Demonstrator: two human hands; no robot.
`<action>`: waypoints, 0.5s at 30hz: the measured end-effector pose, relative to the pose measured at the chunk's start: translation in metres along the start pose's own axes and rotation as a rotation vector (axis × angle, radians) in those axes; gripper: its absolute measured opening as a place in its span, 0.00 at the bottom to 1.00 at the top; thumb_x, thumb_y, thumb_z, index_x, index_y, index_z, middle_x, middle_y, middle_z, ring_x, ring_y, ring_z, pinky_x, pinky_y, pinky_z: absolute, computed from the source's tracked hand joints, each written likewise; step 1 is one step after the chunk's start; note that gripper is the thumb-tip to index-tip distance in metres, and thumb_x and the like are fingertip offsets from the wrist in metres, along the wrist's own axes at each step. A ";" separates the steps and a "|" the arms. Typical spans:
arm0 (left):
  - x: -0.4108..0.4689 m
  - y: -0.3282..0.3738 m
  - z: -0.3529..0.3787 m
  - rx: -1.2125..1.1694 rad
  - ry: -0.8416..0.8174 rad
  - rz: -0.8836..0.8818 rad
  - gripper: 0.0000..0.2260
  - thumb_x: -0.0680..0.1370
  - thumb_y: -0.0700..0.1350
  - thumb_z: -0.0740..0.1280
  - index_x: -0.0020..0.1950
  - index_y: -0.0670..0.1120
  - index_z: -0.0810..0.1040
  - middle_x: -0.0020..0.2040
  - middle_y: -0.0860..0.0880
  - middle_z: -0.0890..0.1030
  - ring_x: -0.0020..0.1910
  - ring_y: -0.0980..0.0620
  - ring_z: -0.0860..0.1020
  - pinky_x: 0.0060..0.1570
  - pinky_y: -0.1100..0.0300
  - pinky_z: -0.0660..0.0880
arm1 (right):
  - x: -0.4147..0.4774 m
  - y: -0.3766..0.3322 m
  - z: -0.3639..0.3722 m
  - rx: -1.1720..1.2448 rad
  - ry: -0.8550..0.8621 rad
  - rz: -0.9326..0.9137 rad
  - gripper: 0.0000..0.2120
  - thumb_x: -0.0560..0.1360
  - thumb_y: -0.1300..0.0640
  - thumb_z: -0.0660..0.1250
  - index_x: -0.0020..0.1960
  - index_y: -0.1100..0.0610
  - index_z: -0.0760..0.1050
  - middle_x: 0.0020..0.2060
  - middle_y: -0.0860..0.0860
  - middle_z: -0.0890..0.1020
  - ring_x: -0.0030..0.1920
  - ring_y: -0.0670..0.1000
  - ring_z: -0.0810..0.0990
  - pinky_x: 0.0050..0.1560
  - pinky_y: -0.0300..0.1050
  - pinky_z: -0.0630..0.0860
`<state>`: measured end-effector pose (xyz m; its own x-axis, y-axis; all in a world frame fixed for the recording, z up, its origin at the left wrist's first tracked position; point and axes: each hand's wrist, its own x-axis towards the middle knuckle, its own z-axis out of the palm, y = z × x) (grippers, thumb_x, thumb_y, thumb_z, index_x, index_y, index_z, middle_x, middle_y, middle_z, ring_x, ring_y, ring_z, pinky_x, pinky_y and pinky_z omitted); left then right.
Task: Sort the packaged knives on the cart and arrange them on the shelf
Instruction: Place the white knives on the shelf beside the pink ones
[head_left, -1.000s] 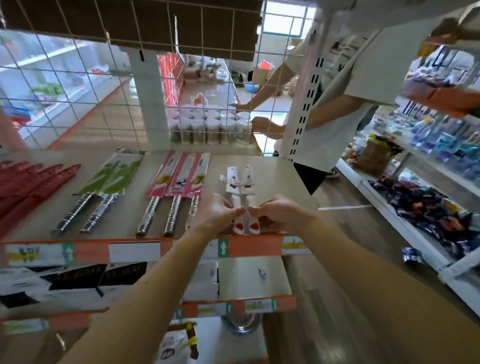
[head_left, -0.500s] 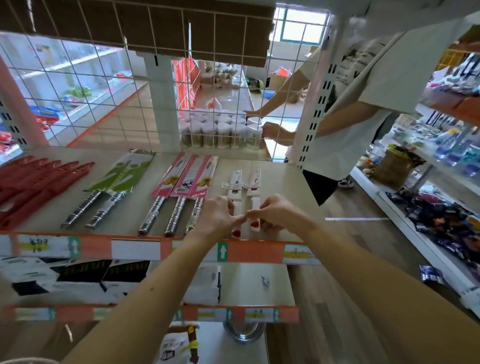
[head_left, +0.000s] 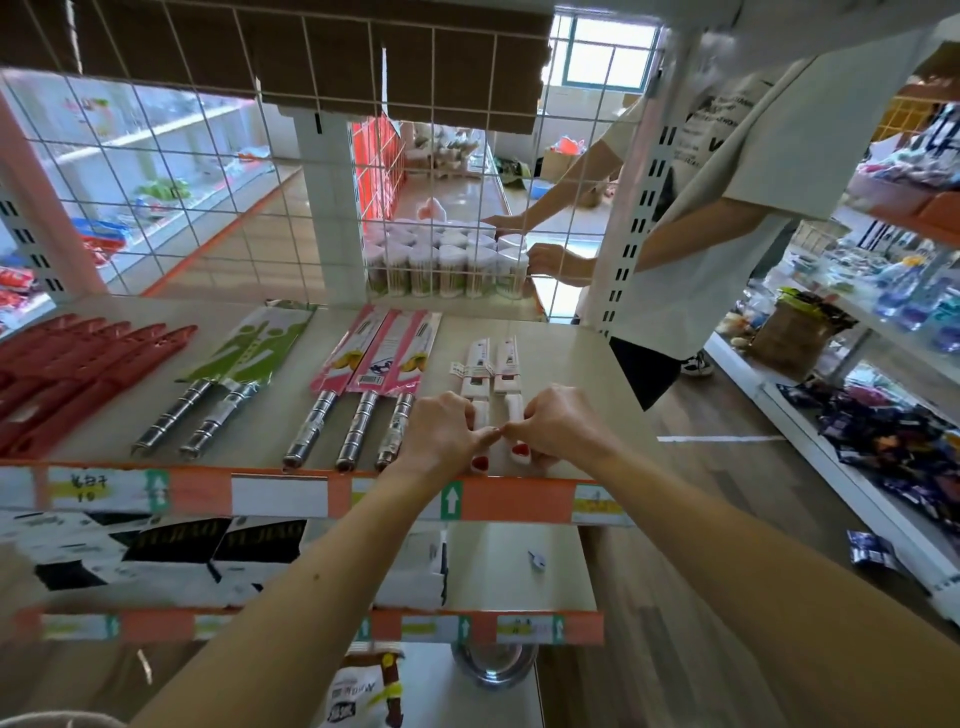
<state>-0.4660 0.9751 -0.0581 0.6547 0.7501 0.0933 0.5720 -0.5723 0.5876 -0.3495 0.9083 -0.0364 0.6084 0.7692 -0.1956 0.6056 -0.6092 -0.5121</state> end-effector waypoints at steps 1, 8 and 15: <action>0.000 0.000 0.000 0.003 0.002 0.002 0.14 0.74 0.51 0.69 0.40 0.39 0.80 0.34 0.47 0.77 0.32 0.54 0.72 0.34 0.65 0.67 | -0.001 0.000 0.000 0.004 -0.006 0.000 0.13 0.72 0.50 0.71 0.45 0.61 0.80 0.40 0.57 0.83 0.40 0.52 0.82 0.47 0.48 0.82; 0.003 -0.001 0.003 0.025 -0.005 0.009 0.14 0.75 0.50 0.68 0.44 0.39 0.80 0.40 0.44 0.80 0.37 0.52 0.75 0.40 0.60 0.73 | -0.011 0.001 0.001 0.006 -0.025 -0.048 0.14 0.74 0.50 0.69 0.46 0.63 0.79 0.32 0.51 0.76 0.30 0.46 0.74 0.30 0.37 0.72; 0.001 0.000 0.002 0.050 -0.007 0.013 0.12 0.76 0.50 0.67 0.45 0.40 0.79 0.38 0.47 0.76 0.38 0.53 0.73 0.38 0.62 0.68 | -0.018 0.003 0.003 -0.037 0.004 -0.113 0.13 0.75 0.50 0.67 0.42 0.60 0.80 0.27 0.46 0.71 0.27 0.41 0.68 0.25 0.33 0.62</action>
<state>-0.4638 0.9753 -0.0594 0.6655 0.7403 0.0949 0.5874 -0.5979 0.5455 -0.3600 0.8937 -0.0366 0.5372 0.8326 -0.1347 0.6890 -0.5254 -0.4993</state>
